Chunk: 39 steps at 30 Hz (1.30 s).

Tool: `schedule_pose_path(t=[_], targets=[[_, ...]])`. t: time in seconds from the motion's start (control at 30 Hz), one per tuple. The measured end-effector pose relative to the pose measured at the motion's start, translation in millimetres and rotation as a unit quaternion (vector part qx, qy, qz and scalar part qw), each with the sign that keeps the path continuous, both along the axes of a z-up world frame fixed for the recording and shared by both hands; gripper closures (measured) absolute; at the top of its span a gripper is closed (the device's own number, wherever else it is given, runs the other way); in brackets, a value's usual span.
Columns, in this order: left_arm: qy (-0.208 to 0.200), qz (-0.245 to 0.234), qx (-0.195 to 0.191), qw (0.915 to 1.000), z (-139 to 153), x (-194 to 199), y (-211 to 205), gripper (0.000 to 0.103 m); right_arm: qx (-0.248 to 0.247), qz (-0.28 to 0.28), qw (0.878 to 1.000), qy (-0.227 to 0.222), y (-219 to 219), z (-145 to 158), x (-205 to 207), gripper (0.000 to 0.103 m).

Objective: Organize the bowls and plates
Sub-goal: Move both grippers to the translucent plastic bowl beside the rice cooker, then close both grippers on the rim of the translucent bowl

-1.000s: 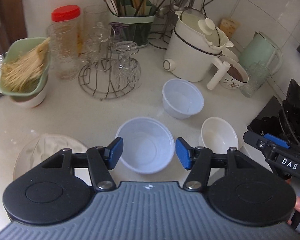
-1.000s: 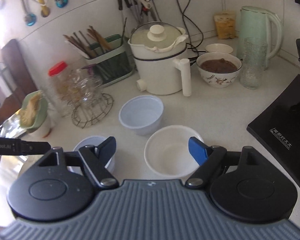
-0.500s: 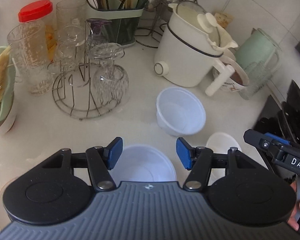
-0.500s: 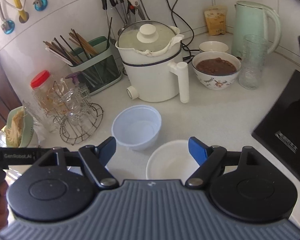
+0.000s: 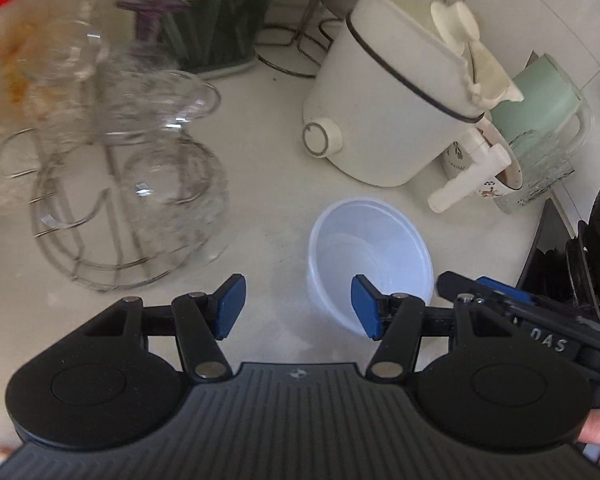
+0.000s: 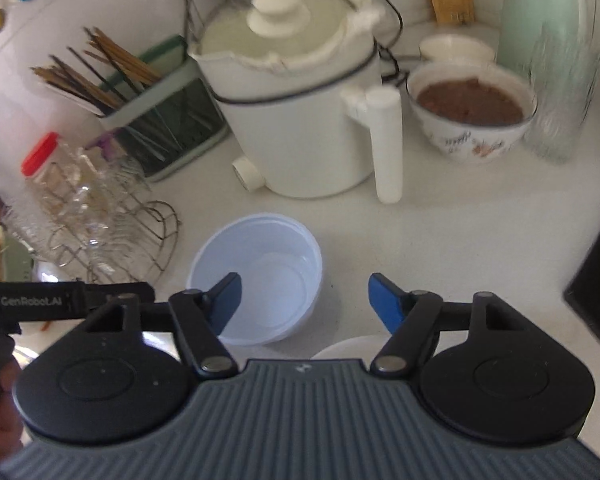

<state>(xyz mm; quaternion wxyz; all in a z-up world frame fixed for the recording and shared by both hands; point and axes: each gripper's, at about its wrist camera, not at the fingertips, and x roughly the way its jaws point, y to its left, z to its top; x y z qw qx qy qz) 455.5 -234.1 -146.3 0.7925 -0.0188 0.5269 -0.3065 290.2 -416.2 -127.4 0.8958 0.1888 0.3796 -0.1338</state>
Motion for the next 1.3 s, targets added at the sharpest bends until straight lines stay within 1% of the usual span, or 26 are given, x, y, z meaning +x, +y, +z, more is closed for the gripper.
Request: schedule_pose_path(t=[0.1, 0.17, 0.23, 0.37, 0.4, 0.43, 0.47, 0.5, 0.53, 0.63, 0.73, 0.93, 1.13, 1.3], targets=[[0.004, -0.008, 0.005, 0.9999, -10, 10, -15, 0.04, 0.006, -0.01, 1.0, 0.005, -8, -13, 8, 0.035], [0.014, -0.011, 0.004, 0.9998, -17, 16, -23, 0.046, 0.019, -0.021, 1.0, 0.013, -15, -24, 13, 0.042], [0.019, -0.012, 0.002, 0.9997, -21, 22, -30, 0.05, 0.027, -0.027, 0.999, 0.019, -21, -30, 17, 0.046], [0.019, -0.011, -0.003, 0.9998, -25, 29, -41, 0.054, 0.026, -0.024, 0.999, 0.022, -26, -34, 26, 0.054], [0.019, -0.011, -0.003, 0.9998, -26, 31, -44, 0.057, 0.026, -0.02, 0.999, 0.024, -26, -36, 28, 0.058], [0.018, -0.01, -0.001, 0.9998, -27, 32, -46, 0.064, 0.025, -0.018, 0.999, 0.027, -27, -37, 31, 0.066], [0.015, -0.007, 0.002, 0.9999, -28, 33, -48, 0.067, 0.024, -0.017, 0.999, 0.031, -27, -38, 34, 0.073], [0.015, -0.006, 0.004, 0.9999, -28, 33, -50, 0.071, 0.02, -0.017, 0.999, 0.034, -27, -39, 35, 0.077], [0.016, -0.005, 0.002, 0.9999, -28, 33, -52, 0.078, 0.012, -0.021, 0.999, 0.036, -26, -39, 36, 0.081], [0.025, -0.005, -0.006, 0.9996, -29, 33, -55, 0.09, 0.011, -0.016, 0.999, 0.033, -26, -40, 40, 0.09], [0.025, -0.002, -0.008, 0.9997, -27, 31, -55, 0.092, 0.017, -0.009, 0.999, 0.028, -26, -39, 38, 0.092], [0.028, 0.001, -0.021, 0.9994, -9, 21, -43, 0.092, 0.028, 0.002, 0.999, 0.016, -29, -29, 28, 0.092], [0.015, 0.002, -0.03, 0.9994, 20, 5, -36, 0.091, 0.041, 0.007, 0.999, -0.004, -25, -7, 9, 0.092], [0.02, 0.015, -0.049, 0.9985, 40, -10, -23, 0.091, 0.041, 0.01, 0.999, -0.023, -16, 17, -13, 0.092]])
